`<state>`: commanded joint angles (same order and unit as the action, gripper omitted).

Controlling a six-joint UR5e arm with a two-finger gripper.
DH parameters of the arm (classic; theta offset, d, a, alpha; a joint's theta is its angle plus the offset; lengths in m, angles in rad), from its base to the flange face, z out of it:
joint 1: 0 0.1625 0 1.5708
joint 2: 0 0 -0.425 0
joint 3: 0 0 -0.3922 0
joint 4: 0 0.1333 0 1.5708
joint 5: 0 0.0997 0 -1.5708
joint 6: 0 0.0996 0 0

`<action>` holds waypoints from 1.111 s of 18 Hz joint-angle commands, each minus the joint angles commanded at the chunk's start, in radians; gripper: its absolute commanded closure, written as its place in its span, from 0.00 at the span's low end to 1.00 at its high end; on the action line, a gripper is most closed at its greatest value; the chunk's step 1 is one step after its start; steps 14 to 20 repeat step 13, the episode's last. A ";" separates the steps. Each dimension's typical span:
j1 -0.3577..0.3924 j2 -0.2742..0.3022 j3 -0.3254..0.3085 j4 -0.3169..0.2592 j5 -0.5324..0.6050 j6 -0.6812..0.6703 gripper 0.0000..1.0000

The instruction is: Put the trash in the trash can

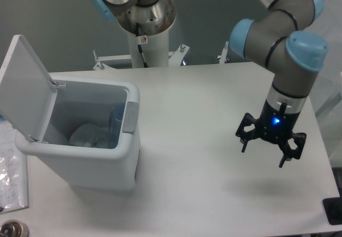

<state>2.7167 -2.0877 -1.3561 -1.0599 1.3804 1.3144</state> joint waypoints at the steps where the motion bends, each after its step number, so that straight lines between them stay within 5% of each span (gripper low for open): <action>1: -0.006 -0.006 0.005 -0.003 0.015 0.017 0.00; 20: -0.009 -0.041 0.043 -0.043 0.112 0.057 0.00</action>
